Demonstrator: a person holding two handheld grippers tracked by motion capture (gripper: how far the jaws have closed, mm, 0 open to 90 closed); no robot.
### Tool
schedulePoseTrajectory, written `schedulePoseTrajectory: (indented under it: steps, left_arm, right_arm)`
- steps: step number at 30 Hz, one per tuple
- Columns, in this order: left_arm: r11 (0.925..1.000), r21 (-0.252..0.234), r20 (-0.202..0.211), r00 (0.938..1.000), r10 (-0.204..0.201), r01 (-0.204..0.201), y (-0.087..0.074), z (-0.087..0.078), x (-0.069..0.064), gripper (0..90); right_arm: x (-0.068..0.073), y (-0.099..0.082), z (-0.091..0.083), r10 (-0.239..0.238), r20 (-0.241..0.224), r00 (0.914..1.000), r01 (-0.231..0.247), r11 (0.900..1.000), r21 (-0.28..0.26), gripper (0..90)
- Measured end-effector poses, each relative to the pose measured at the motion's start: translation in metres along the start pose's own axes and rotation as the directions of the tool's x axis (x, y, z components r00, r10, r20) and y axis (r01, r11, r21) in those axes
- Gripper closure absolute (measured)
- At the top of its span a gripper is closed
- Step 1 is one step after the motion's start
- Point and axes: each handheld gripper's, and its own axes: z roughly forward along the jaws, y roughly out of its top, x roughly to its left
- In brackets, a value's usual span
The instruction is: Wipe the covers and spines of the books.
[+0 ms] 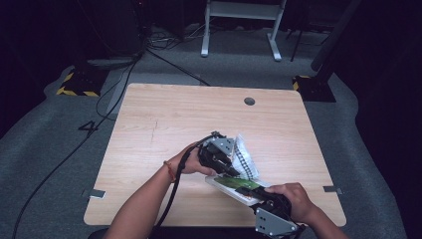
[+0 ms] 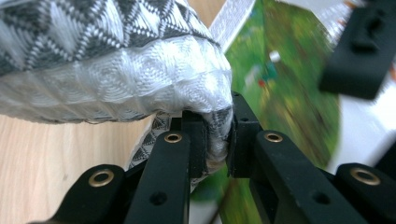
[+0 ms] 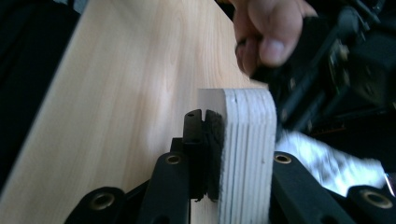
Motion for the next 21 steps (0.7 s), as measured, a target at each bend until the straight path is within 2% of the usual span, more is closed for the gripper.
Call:
schedulePoseTrajectory:
  steps: [9, 11, 14, 16, 19, 21]
  left_arm:
    - [0.9985, 0.023, 0.046, 0.9978, 0.049, -0.050, 0.029, 0.020, 0.001, 80.5]
    - [0.9982, 0.009, 0.061, 0.9964, 0.059, -0.059, 0.033, 0.023, 0.000, 80.5]
    - [0.9976, 0.018, 0.060, 0.9960, 0.066, -0.067, 0.033, 0.024, -0.001, 80.6]
    - [0.9979, 0.025, 0.052, 0.9970, 0.058, -0.059, 0.027, 0.020, -0.001, 80.7]
    - [0.9995, 0.029, 0.023, 0.9997, 0.012, -0.013, 0.012, 0.011, 0.003, 80.8]
    - [0.9990, 0.030, -0.001, 0.9995, -0.032, 0.032, -0.002, 0.003, 0.008, 80.8]
  right_arm:
    - [0.005, 0.006, 0.001, -0.031, -0.006, 0.9995, 0.031, 0.9995, -0.007, 77.7]
    - [0.006, 0.007, 0.002, -0.038, -0.004, 0.9993, 0.038, 0.9993, -0.003, 77.7]
    - [0.006, 0.007, 0.001, -0.040, -0.003, 0.9992, 0.040, 0.9992, 0.001, 77.7]
    - [0.005, 0.005, -0.001, -0.031, -0.001, 0.9995, 0.031, 0.9995, 0.001, 77.7]
    - [0.003, 0.001, -0.005, -0.016, 0.016, 0.9997, 0.016, 0.9998, 0.007, 77.6]
    - [0.001, 0.000, -0.008, -0.009, 0.024, 0.9997, 0.008, 1.0000, 0.004, 77.7]
